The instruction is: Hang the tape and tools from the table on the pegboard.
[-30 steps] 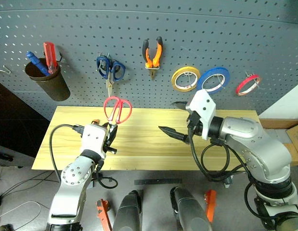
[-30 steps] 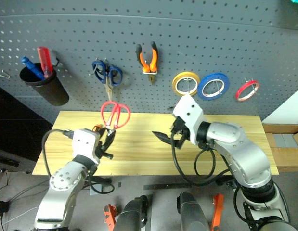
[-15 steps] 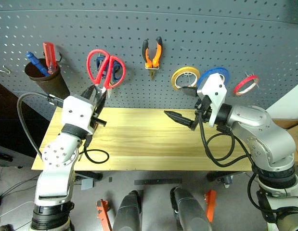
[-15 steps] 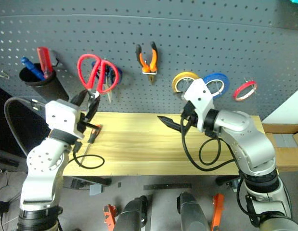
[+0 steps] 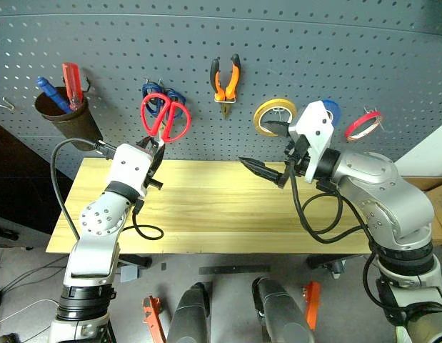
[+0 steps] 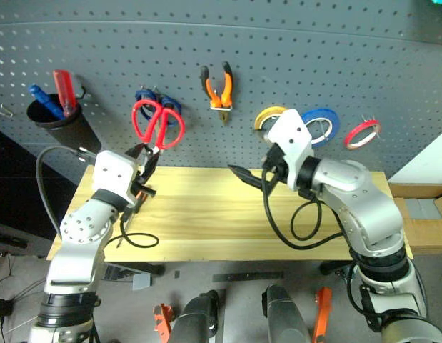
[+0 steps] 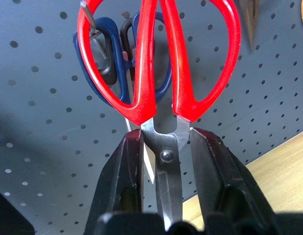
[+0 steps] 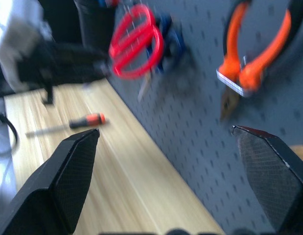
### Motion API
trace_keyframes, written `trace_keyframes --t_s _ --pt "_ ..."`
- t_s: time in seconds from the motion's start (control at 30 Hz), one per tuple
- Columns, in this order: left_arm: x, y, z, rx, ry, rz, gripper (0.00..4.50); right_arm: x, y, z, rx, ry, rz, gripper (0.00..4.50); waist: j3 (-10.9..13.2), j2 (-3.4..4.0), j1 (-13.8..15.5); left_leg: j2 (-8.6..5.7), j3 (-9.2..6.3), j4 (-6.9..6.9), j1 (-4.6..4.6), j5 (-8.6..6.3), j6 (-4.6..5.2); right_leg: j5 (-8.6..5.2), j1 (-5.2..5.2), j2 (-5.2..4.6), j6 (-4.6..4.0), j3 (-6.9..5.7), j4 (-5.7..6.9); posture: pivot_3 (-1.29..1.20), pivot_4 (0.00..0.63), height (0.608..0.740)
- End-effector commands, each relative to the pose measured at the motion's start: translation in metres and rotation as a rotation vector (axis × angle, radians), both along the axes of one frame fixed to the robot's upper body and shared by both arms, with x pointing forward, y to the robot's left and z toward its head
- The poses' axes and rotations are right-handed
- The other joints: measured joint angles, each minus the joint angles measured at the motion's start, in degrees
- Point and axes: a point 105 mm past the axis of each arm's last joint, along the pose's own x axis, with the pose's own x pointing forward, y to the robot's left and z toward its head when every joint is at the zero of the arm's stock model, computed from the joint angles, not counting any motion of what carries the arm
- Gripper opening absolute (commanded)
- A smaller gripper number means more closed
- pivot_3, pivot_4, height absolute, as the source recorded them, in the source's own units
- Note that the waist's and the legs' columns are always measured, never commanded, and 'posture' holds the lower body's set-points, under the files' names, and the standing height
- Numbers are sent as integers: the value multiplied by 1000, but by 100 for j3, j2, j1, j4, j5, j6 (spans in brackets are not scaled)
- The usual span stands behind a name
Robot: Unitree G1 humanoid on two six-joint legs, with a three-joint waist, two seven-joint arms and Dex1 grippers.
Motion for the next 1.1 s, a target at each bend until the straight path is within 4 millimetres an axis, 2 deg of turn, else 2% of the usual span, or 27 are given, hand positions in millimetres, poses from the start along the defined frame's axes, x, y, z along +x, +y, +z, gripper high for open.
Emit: trace_keyframes --t_s 0.03,0.13,0.17,0.3,0.4,0.5,0.6,0.73,0.83,1.1 --pt "-1 0 6 2 -22 -9 3050 -16 5 23 43 -102 75 4500 0 0 1 0 0 0 0 0 0 0 0 0 0 0 0 -124 272 740" --pt "-2 0 2 -10 -9 -5 4105 -18 7 21 33 -106 92 4500 0 0 3 -1 -1 0 0 0 0 0 0 -2 0 -1 0 -119 272 740" --pt "-2 2 -4 -20 19 3 4468 -17 7 19 30 -99 93 4500 0 0 3 -1 -1 1 0 0 0 0 0 -2 0 -1 0 -117 273 740" --pt "-6 12 -49 -68 229 41 4468 -9 8 1 8 -17 49 4500 0 1 -13 1 0 -1 1 0 0 0 1 -2 0 0 0 -117 277 740" --pt "-5 37 -77 -120 388 126 4468 -4 16 -30 -48 125 -11 4500 2 3 -13 4 -3 -1 1 0 1 0 -1 1 0 -2 3 -118 284 740" --pt "-2 59 -89 -164 475 202 4468 -6 25 -50 -65 246 -43 4500 6 3 -11 4 -7 1 2 0 0 0 -1 4 0 -4 8 -116 294 740" --pt "8 92 -98 -235 582 296 4468 -4 44 -68 -28 398 -93 4500 12 2 -11 3 -8 3 1 1 0 0 -1 4 0 -4 8 -114 310 740" --pt "19 106 -102 -269 654 333 4468 -1 60 -70 -16 456 -115 4500 23 11 -11 2 -12 2 0 1 -1 -1 -3 10 0 -11 7 -125 332 740" --pt "28 116 -112 -304 724 357 4468 2 80 -74 -50 482 -101 4500 33 14 -12 -2 -8 0 0 0 1 -1 -3 0 0 -8 0 -139 343 740" --pt "38 120 -136 -353 829 384 4468 9 91 -69 -117 437 -94 4500 88 18 -25 0 -4 -6 -14 -1 0 -1 -29 0 0 -9 2 -158 358 740"
